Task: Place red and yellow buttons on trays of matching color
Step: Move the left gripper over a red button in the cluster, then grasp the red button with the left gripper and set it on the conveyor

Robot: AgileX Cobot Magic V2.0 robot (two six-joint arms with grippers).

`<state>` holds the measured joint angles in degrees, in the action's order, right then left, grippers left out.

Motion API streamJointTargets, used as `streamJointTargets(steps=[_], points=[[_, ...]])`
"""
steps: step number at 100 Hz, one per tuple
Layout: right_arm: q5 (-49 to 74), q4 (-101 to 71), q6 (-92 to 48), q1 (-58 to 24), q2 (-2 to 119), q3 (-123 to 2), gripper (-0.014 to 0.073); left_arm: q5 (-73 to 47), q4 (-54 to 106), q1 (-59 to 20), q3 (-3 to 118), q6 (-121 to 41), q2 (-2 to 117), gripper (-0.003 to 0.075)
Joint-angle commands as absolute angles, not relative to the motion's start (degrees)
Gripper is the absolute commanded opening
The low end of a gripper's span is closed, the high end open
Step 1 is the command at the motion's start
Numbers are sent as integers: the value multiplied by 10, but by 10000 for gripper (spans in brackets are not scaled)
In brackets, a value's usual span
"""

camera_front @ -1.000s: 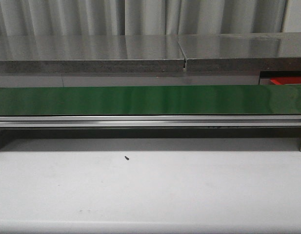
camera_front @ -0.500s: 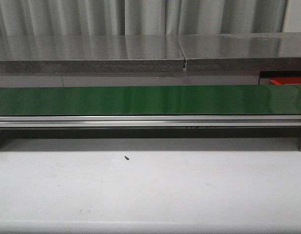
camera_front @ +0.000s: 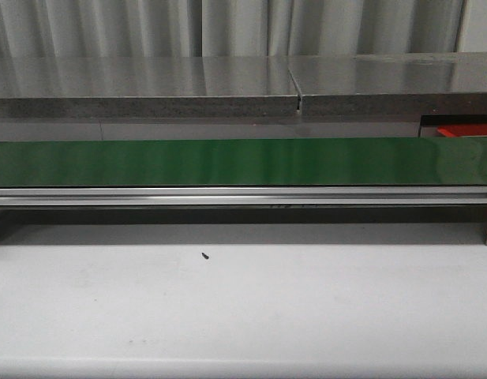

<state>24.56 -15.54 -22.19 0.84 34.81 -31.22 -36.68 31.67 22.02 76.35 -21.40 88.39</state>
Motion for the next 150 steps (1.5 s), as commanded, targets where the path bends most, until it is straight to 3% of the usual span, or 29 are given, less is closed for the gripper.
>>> streamJointTargets(steps=[1,40,130,139,150], points=[[207,-161,-226,8,348,-327,-66,-364,333,227,810,-209,913,663],[207,-161,-226,8,348,-327,-66,-345,333,227,832,-209,1038,663],[207,-161,-226,8,348,-327,-66,-251,333,227,853,-198,1148,660],[207,-161,-226,8,348,-327,-66,-245,333,227,853,-198,1150,627],[207,-161,-226,8,348,-327,-66,-238,333,227,853,-198,1151,517]])
